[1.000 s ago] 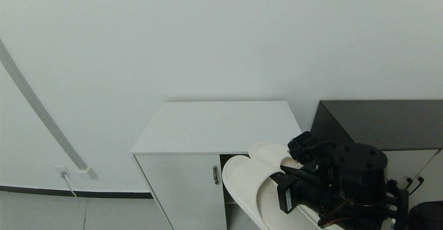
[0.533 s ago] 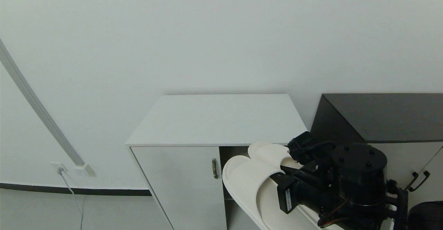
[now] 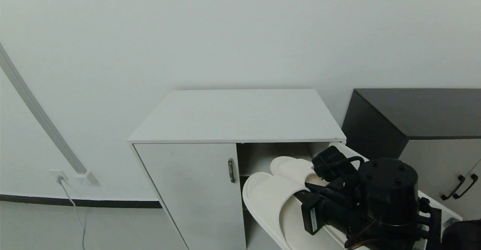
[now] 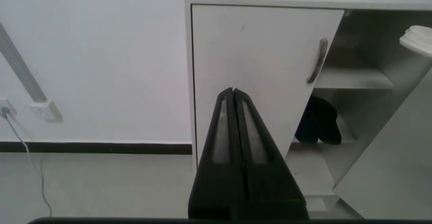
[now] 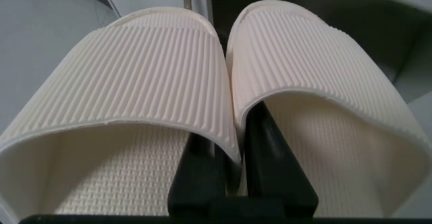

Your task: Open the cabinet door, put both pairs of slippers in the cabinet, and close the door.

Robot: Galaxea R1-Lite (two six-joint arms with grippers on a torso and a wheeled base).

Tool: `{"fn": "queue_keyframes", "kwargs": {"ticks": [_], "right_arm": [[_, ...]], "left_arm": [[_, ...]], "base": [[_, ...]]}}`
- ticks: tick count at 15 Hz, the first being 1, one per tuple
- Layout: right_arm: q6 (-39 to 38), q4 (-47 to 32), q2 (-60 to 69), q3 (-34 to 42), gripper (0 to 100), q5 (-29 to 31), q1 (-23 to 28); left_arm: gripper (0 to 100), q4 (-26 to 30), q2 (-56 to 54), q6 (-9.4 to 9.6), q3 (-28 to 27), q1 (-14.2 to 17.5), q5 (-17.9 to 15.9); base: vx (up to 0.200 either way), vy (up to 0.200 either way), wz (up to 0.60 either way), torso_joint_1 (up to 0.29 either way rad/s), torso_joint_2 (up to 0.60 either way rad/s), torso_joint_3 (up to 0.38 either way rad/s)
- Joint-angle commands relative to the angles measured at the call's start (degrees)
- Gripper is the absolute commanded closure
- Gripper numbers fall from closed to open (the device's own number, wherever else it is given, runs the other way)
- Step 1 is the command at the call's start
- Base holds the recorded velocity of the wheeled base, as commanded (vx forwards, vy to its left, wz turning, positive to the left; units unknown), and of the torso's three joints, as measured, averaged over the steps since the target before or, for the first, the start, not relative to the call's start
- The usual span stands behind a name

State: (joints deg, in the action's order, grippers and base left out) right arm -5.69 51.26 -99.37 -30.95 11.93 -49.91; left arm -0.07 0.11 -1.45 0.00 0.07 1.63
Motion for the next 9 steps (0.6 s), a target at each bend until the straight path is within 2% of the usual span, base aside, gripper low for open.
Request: {"fn": "queue_keyframes", "kwargs": {"ticks": [1,9], "right_arm": [[-0.02,0.07,-0.04,0.28,100,-0.07,-0.01],[0.07,2.62,-1.18,0.98,100,0.02,-0.01]], "left_arm": [[100,-0.01,-0.02,-0.04,0.00,0.01,0.04],[100,-0.01,-0.02,-0.04,0.00,0.01,0.04]], "base": [[0.000,0.000,0.00,-0.222,0.56,0.320],[0.000,0.000,0.00,-0.201,0.52,0.319]]}}
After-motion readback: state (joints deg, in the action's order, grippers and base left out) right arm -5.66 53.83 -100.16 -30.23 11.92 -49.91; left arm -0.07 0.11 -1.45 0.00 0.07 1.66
